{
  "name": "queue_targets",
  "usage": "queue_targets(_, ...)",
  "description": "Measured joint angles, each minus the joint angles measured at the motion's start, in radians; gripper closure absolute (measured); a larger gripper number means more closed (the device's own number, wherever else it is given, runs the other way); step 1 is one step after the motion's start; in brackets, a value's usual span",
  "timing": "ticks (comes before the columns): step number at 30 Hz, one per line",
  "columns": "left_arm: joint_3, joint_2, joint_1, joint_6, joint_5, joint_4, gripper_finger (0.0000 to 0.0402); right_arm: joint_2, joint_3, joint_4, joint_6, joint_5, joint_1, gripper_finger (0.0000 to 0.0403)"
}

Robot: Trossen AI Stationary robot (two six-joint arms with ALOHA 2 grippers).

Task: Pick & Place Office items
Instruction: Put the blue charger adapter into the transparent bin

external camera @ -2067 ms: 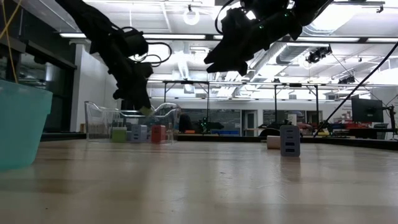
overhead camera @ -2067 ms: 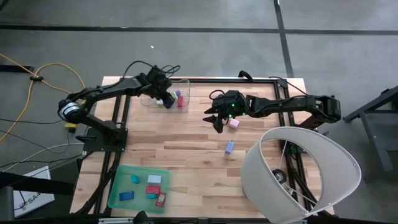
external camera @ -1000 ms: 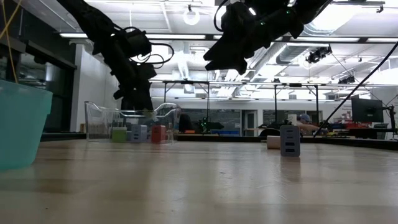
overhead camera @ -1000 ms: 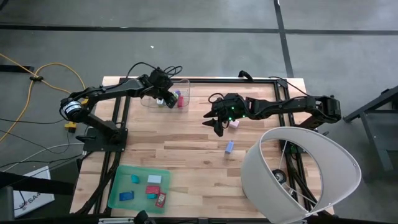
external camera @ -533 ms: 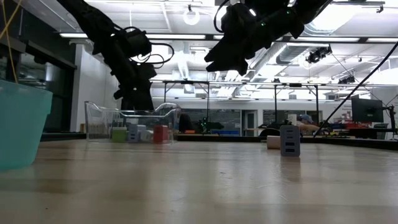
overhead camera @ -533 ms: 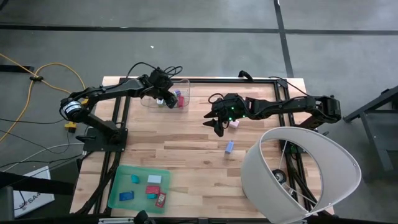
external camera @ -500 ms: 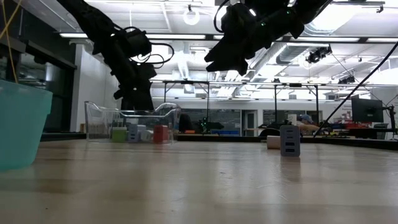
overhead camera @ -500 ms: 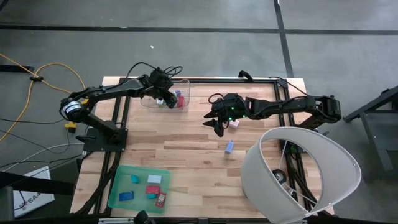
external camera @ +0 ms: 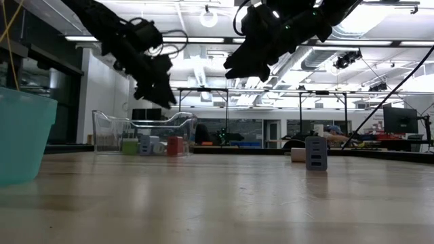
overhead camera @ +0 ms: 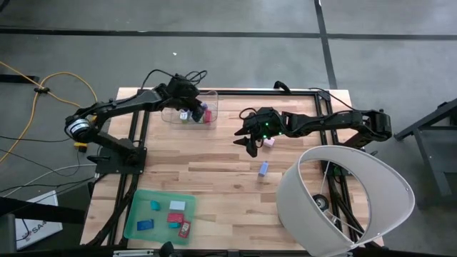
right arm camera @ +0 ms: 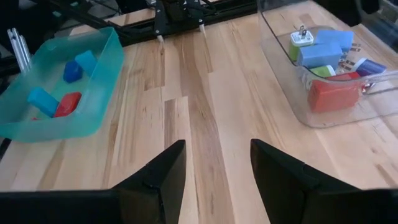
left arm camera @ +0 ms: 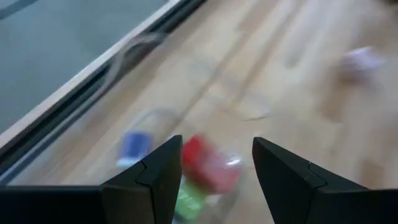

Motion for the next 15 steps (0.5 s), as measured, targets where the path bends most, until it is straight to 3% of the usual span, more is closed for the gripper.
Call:
queue_targets(7, 0.002, -0.04, -0.037, 0.022, 0.281, 0.005, 0.0213, 0.0, 0.0, -0.058, -0.169, 0.003, 0.0, 0.0237)
queue_targets(15, 0.002, -0.041, -0.163, 0.03, 0.298, 0.005, 0.0213, 0.0, 0.0, -0.13, -0.355, 0.003, 0.0, 0.0237)
